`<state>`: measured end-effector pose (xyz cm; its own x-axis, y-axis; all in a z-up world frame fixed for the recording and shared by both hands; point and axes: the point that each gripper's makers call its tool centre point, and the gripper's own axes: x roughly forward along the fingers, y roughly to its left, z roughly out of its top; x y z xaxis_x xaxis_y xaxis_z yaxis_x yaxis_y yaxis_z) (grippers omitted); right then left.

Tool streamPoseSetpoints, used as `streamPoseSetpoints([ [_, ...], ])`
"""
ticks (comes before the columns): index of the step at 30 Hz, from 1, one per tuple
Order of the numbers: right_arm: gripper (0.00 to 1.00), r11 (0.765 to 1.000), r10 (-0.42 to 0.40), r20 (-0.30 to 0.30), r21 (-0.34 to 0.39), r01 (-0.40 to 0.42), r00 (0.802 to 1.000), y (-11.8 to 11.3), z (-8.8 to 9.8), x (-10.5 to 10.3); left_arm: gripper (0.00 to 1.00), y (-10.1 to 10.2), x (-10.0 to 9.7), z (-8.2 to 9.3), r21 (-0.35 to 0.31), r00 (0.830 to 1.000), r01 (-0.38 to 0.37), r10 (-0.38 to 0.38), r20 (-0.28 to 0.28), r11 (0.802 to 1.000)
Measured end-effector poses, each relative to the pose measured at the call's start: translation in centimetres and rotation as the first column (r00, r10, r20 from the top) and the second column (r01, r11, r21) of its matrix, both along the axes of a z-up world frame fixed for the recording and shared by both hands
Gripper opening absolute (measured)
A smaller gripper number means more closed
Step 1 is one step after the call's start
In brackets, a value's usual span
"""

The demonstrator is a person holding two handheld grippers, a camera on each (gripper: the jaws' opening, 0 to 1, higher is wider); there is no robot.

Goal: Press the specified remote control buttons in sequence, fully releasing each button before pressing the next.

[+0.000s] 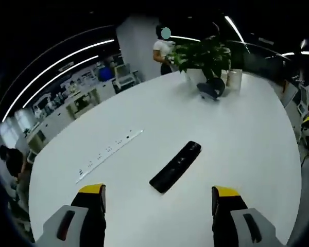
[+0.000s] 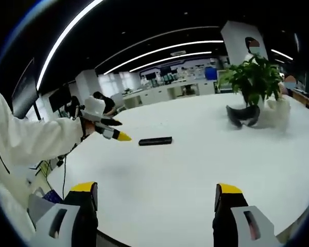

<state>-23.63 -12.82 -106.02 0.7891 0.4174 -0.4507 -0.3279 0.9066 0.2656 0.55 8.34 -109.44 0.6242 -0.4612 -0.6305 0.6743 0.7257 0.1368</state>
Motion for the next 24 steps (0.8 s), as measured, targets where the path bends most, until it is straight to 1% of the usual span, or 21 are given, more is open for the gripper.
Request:
streamPoseSetpoints([
  [2,0.94,1.0,0.005,0.005,-0.011,-0.005,1.0,0.0,0.1,0.0,0.92,0.4,-0.8,0.8,-0.041,0.999,-0.031,0.031,0.011,0.999],
  [4,0.94,1.0,0.006,0.017,-0.019,-0.006,1.0,0.0,0.3,0.2,0.92,0.5,-1.8,1.6,-0.097,0.998,-0.058,0.06,0.013,0.994],
  [7,0.94,1.0,0.005,0.03,-0.022,-0.005,1.0,0.0,0.6,0.4,0.98,0.9,-3.1,2.5,-0.14,0.997,-0.072,0.077,0.028,0.987],
  [9,0.94,1.0,0.006,0.033,-0.023,-0.006,0.999,0.0,0.6,0.5,0.99,0.9,-4.2,2.9,-0.184,0.995,-0.09,0.095,0.018,0.979],
  [12,0.94,1.0,0.006,0.048,-0.027,-0.004,0.999,0.0,0.9,0.7,0.99,1.2,-6.0,3.9,-0.255,0.991,-0.12,0.131,0.027,0.959],
  [14,0.94,1.0,0.005,0.057,-0.029,-0.003,0.998,0.0,0.9,0.8,0.99,1.5,-7.1,4.3,-0.277,0.989,-0.129,0.144,0.036,0.952],
  [16,0.94,0.999,0.01,0.055,-0.032,-0.008,0.998,0.0,0.8,0.9,0.99,1.6,-8.1,4.5,-0.276,0.987,-0.137,0.153,0.038,0.951],
  [18,0.94,0.999,0.012,0.062,-0.042,-0.009,0.998,0.0,0.9,0.9,0.99,1.8,-9.1,5.2,-0.275,0.983,-0.145,0.171,0.072,0.95],
  [19,0.94,0.999,0.013,0.063,-0.044,-0.01,0.998,0.0,0.9,0.9,0.99,1.8,-9.6,5.3,-0.281,0.982,-0.149,0.175,0.072,0.948],
  [20,0.94,0.999,0.016,0.063,-0.043,-0.013,0.998,0.1,0.9,0.8,0.99,2.0,-10.0,5.6,-0.3,0.978,-0.171,0.199,0.067,0.938],
  [22,0.94,0.999,0.018,0.066,-0.043,-0.015,0.998,0.2,0.9,0.8,0.99,2.0,-10.8,6.1,-0.324,0.974,-0.185,0.217,0.066,0.928],
  [24,0.94,0.998,0.026,0.069,-0.051,-0.022,0.997,0.4,0.8,0.7,0.99,2.1,-11.8,6.2,-0.328,0.972,-0.19,0.225,0.072,0.925],
])
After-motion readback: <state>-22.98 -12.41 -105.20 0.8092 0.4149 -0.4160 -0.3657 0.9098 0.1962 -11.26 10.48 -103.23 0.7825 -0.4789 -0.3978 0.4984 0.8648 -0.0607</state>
